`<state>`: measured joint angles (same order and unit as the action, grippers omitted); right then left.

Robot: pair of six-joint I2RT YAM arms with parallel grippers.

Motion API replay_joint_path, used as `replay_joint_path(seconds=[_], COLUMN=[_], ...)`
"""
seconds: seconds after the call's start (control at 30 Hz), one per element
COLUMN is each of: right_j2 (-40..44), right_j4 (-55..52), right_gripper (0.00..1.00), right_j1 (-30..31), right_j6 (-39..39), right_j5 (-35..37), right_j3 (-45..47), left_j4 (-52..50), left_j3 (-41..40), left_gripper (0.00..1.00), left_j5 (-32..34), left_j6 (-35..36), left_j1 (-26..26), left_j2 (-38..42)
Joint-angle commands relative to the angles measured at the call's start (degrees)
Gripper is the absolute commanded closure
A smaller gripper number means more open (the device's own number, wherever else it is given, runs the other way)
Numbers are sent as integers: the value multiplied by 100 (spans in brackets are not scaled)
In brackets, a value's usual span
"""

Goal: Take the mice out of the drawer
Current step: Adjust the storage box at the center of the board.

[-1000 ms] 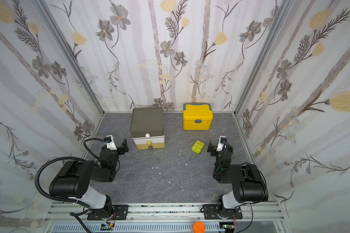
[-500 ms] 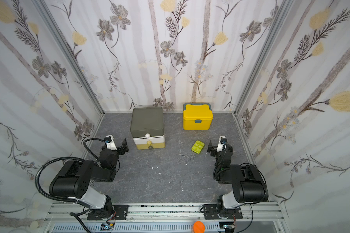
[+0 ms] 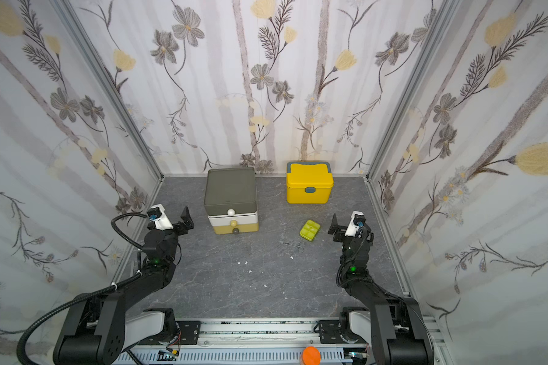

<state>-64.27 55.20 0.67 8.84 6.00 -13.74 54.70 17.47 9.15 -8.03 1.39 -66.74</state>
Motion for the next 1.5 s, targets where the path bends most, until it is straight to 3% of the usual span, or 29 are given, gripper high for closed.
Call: replay_joint_path(seconds=[0.0, 0.03, 0.1, 0.33, 0.5, 0.73, 1.03, 1.23, 1.47], right_j2=[364, 426, 493, 315, -36, -698, -2242, -3281, -4048], right_j4=[-2118, -2471, -2502, -3812, -4197, -4011, -3962, -4081, -4294], right_gripper=[0, 1, 1, 1, 1, 1, 1, 1, 1], right_j1=[-14, -21, -66, 215, 1010, 2268, 3267, 3439, 3498], right_j6=[1508, 1940, 2144, 2546, 2849, 3409, 3520, 3554, 3507], right_j5=[476, 581, 53, -918, -1137, -990, -751, -906, -1160], right_j3=[-610, -717, -718, -1633, -2264, -3301, -4921, -5859, -6651], left_j4=[-1114, -1774, -2509, -3090, -3666, -4679, -5082, -5306, -5421], left_j3=[289, 482, 649, 1076, 1771, 2910, 3738, 4384, 4743], left_gripper=[0, 0, 0, 0, 0, 0, 0, 0, 1], left_j5=[675, 1111, 1687, -343, -1620, -2672, -2794, -3074, -3278], left_j6=[-1177, -1789, -2685, -2933, -3033, -3226, -3368, -3195, -3130], left_j1=[-33, -28, -61, -210, -198, -91, 260, 431, 568], left_j2=[372, 478, 642, 1140, 1114, 451, -507, -1429, -1952])
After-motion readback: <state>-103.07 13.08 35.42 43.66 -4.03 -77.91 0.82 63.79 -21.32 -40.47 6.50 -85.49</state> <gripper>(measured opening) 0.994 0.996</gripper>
